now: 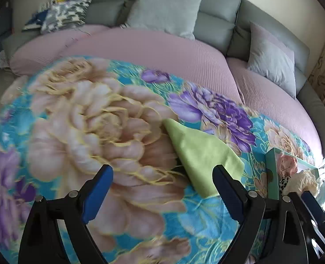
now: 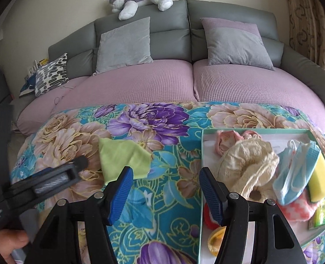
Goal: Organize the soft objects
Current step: 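Move both open grippers back toward the green cloth, then grasp the green cloth corner with the left gripper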
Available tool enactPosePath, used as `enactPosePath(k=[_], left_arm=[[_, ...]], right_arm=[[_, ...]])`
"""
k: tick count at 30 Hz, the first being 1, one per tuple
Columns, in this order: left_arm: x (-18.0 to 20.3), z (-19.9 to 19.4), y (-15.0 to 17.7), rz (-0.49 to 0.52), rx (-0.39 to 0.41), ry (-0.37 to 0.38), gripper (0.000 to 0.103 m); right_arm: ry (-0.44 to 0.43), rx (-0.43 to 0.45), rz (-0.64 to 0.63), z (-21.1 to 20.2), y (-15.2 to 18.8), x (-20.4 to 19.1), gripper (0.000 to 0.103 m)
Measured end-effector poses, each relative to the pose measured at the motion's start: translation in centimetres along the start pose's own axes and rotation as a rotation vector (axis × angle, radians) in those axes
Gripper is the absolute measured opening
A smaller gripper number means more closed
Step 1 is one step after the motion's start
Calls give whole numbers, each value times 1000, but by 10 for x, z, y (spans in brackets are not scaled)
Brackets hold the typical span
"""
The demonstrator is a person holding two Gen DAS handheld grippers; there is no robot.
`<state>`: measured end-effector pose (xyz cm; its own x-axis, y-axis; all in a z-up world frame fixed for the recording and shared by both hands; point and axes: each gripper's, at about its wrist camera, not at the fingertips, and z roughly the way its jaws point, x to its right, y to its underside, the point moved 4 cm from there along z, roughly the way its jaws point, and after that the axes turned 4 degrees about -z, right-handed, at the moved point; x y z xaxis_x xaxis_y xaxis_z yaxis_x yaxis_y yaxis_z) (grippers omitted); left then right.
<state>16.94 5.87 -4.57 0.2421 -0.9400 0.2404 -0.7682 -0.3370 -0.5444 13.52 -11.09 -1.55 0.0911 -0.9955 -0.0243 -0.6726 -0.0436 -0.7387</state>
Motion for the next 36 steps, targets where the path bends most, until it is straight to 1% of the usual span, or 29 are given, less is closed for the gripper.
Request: enactPosePath(k=[1, 3, 4, 5, 6, 7, 8, 9, 11, 12, 14, 15, 17, 19, 20, 25, 29, 33, 36], left_arm=[[3, 7, 0, 0, -12, 9, 91], [8, 22, 1, -5, -33, 30, 81], [9, 29, 2, -8, -52, 37, 72], [10, 34, 3, -10, -61, 41, 69], [11, 38, 3, -9, -66, 42, 68], [12, 41, 3, -7, -71, 43, 65], [13, 44, 3, -4, -71, 51, 58], [15, 45, 2, -1, -70, 57, 54], [17, 47, 1, 3, -70, 72, 41], [19, 49, 1, 4, -73, 77, 38], [21, 52, 2, 11, -80, 90, 28], [22, 52, 2, 11, -81, 97, 26], [23, 52, 2, 9, -86, 119, 15], [24, 53, 3, 9, -89, 126, 7], [24, 53, 3, 9, -88, 125, 5], [23, 41, 1, 14, -60, 134, 4], [20, 21, -8, 11, -10, 150, 3], [8, 1, -16, -8, 41, 134, 3], [-4, -11, -19, -39, 61, 134, 3]], right_arm=[[3, -2, 3, 3, -1, 1, 66], [8, -5, 6, 7, -4, 4, 66], [12, -3, 7, 9, -6, 5, 66], [14, -2, 6, 10, -7, 6, 66], [18, 0, 5, 12, -9, 6, 66], [20, 1, 3, 14, -10, 7, 66], [22, 1, 2, 15, -11, 7, 66], [26, 1, 0, 17, -12, 7, 66], [30, -2, -5, 19, -13, 8, 66], [31, -3, -6, 20, -13, 8, 66], [33, -5, -7, 21, -13, 8, 66], [33, -6, -7, 22, -13, 9, 66], [35, -8, -9, 22, -13, 9, 66], [36, -7, -11, 22, -13, 8, 66], [37, -7, -12, 22, -13, 8, 66], [26, -3, -17, 23, -13, 6, 66], [17, -3, -30, 24, -12, 1, 66], [-7, -6, -37, 27, -12, -5, 66], [-19, -15, -54, 30, -11, -13, 66]])
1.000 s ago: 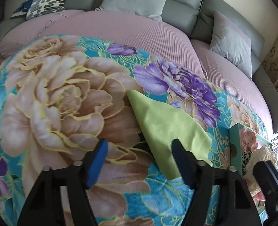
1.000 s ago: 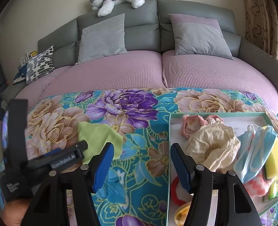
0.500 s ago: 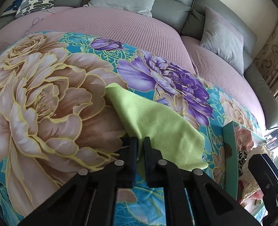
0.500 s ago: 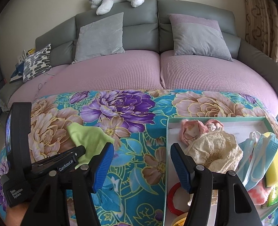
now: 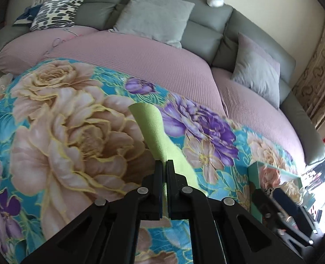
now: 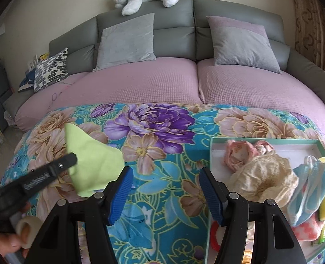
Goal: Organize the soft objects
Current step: 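Grasp the green cloth corner with the left gripper, then grasp the purple baby wipes pack with the right gripper while the left holds the cloth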
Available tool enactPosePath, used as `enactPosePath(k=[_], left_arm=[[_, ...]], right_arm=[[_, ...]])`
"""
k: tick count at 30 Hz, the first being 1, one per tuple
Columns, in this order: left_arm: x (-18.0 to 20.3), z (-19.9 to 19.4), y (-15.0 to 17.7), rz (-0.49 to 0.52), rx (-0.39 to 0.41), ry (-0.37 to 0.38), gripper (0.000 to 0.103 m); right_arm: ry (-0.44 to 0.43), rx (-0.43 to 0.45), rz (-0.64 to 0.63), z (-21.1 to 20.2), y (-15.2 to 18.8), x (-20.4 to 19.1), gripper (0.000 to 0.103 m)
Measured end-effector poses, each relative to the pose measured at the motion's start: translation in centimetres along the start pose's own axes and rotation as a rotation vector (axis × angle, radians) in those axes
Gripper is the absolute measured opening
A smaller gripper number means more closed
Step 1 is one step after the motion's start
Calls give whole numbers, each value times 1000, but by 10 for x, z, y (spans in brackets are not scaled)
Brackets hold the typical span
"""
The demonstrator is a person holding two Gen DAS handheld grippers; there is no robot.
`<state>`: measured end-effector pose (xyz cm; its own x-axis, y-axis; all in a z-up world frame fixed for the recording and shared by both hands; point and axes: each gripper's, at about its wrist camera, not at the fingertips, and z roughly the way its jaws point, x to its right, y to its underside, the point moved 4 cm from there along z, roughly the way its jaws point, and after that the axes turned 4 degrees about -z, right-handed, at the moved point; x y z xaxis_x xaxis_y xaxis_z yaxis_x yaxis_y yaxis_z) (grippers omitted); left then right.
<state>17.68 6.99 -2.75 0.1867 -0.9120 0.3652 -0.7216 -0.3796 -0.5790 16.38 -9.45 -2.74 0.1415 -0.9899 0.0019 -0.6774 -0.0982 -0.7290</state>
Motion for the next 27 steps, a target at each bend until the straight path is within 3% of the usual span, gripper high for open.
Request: enactPosePath(k=[9, 14, 27], left_arm=[[-45, -41, -12, -102, 96, -68, 3], [-72, -57, -17, -153, 144, -153, 3], [-119, -58, -12, -279, 132, -174, 2]], right_arm=[[-36, -28, -80, 13, 3, -35, 66], [-108, -34, -127, 18, 5, -66, 66], [-110, -156, -253, 69, 22, -118, 66]])
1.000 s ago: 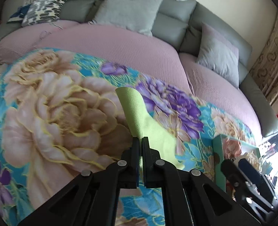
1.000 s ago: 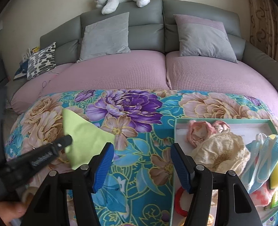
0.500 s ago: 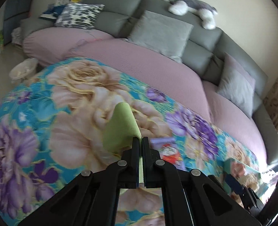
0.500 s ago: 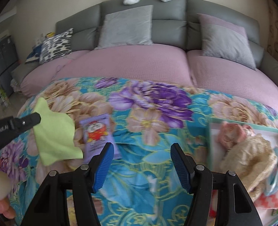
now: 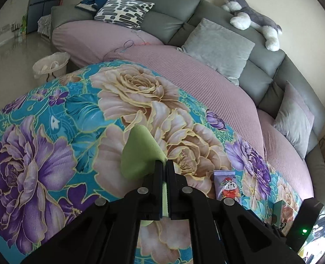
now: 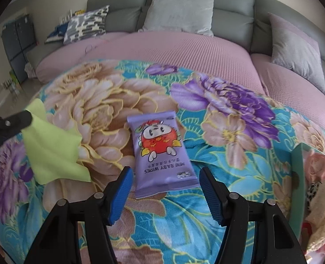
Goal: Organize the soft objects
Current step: 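Grasp the purple baby wipes pack with the right gripper while the left holds the cloth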
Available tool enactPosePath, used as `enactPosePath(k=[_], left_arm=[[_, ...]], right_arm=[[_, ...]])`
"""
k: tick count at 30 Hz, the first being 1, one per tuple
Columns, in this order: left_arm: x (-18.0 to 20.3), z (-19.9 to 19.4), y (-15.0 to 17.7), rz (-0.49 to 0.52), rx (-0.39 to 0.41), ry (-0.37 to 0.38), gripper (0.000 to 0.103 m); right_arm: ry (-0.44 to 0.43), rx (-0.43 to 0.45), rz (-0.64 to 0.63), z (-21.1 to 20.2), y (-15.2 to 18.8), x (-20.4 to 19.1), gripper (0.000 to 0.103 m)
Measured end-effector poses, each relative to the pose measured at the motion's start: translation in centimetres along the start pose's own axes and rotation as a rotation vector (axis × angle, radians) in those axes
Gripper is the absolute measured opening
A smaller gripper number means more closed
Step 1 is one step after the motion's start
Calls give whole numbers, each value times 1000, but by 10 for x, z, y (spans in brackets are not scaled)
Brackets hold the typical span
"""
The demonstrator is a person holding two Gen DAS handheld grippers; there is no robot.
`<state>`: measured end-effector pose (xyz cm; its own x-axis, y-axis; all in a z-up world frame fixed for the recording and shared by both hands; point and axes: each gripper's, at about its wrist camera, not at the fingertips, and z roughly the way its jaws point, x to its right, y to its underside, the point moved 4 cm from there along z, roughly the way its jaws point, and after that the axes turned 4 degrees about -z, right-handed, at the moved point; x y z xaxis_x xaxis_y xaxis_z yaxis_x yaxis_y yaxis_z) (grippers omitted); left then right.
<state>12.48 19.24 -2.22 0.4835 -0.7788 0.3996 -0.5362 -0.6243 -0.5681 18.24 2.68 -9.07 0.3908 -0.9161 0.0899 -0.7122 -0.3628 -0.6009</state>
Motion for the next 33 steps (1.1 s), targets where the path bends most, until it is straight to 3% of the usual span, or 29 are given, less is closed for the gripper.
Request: enactPosePath(k=[17, 19, 20, 21, 24, 29, 33], left_arm=[[-9, 6, 1, -24, -23, -7, 2], [-9, 6, 1, -23, -22, -7, 2], [-9, 6, 1, -22, -22, -8, 2], [-8, 5, 1, -21, -22, -8, 2], [-7, 6, 1, -18, -23, -8, 2], [-7, 5, 2, -19, -23, -6, 2], [-7, 6, 2, -17, -29, -6, 2]], right_arm=[[17, -25, 18, 20, -7, 2, 65], [23, -23, 19, 19, -7, 2, 56], [19, -21, 22, 18, -6, 2, 42], [8, -23, 25, 18, -6, 2, 38], [12, -21, 20, 16, -6, 2, 37], [18, -13, -4, 14, -6, -2, 25], [-19, -1, -6, 11, -4, -4, 25]])
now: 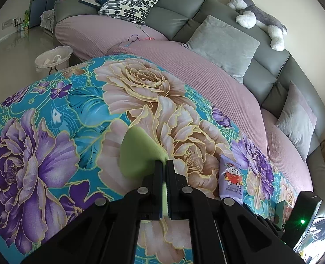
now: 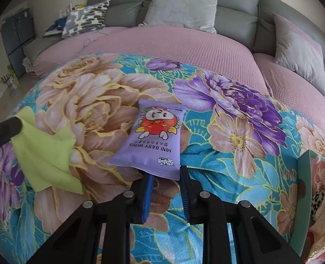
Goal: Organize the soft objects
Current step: 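Grasp the purple baby wipes pack with the right gripper while the left holds the cloth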
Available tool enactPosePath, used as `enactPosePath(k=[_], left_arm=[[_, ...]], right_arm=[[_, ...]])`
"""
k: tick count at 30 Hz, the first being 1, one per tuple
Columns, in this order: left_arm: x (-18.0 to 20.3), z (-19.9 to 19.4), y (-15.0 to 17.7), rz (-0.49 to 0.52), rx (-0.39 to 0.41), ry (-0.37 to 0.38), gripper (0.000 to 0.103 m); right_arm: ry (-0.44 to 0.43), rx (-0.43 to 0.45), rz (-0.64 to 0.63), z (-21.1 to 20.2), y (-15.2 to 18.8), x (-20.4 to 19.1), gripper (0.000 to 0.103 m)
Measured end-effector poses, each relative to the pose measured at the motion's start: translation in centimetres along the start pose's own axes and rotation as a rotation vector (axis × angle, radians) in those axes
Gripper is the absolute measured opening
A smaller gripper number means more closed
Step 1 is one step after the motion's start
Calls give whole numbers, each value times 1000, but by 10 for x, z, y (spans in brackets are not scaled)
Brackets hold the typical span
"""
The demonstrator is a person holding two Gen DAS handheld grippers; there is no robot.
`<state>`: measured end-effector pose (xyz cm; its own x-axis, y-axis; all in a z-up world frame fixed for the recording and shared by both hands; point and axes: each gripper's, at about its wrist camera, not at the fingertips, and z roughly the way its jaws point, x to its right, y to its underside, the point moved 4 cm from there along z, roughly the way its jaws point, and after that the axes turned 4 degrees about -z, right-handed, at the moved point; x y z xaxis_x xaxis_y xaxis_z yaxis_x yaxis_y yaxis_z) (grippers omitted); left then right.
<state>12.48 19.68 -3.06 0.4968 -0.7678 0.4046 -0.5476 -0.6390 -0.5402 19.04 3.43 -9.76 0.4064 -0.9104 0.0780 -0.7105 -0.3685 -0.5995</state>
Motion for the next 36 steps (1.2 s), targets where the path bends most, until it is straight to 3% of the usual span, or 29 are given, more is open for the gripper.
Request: enactPosePath(k=[3, 4, 5, 7, 12, 19, 30, 36], left_arm=[[-1, 0, 0, -5, -1, 6, 2], [-1, 0, 0, -8, -1, 8, 2], [-2, 0, 0, -11, -2, 10, 2], [-3, 0, 0, -15, -4, 14, 2], [-5, 2, 0, -25, -11, 20, 2], [-9, 5, 0, -40, -20, 27, 3], [-12, 11, 1, -49, -35, 31, 3], [-9, 10, 1, -35, -30, 26, 3]], right_arm=[[-10, -10, -1, -3, 3, 0, 28], [-14, -11, 9, -4, 4, 1, 36], [-11, -9, 19, -7, 4, 3, 52], [9, 16, 40, -14, 3, 6, 63], [-65, 24, 102, -21, -9, 12, 67], [-119, -45, 168, 9, -32, 8, 68], [-31, -92, 100, 34, -37, -10, 68], [-34, -78, 135, 29, -35, -1, 57]])
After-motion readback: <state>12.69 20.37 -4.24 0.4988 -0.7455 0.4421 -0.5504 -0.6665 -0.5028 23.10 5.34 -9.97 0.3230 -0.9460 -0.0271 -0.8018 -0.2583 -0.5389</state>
